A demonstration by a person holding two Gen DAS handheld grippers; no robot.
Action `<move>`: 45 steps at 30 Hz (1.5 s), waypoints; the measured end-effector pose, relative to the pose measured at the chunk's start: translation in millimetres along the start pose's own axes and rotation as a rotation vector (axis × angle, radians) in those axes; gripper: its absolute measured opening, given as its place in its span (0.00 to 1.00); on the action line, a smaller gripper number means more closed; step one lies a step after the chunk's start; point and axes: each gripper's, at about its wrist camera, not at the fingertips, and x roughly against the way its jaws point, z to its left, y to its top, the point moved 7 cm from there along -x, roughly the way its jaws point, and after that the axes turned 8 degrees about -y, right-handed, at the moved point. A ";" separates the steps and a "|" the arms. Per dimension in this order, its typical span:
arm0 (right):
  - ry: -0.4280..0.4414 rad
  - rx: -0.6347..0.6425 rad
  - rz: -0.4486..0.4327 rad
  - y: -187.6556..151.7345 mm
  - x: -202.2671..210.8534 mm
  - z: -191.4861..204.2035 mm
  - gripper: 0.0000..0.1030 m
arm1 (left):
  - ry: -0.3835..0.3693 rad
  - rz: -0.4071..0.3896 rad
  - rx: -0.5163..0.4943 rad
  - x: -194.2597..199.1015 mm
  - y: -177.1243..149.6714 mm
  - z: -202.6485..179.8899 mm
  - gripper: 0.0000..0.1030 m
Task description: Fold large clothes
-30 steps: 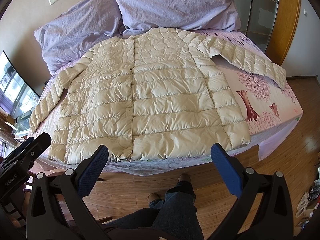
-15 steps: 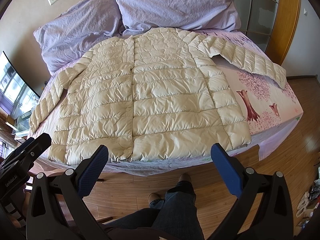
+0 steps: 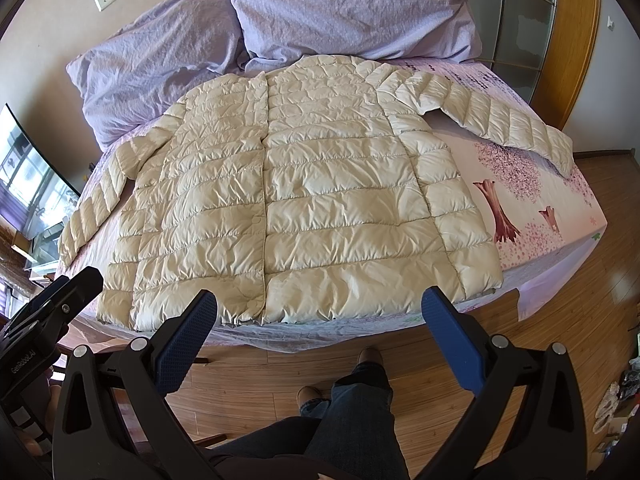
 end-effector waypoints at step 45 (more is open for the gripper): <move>-0.320 -0.797 0.163 119.2 -193.2 -418.3 0.62 | 0.256 0.235 0.201 -152.1 58.2 30.8 0.98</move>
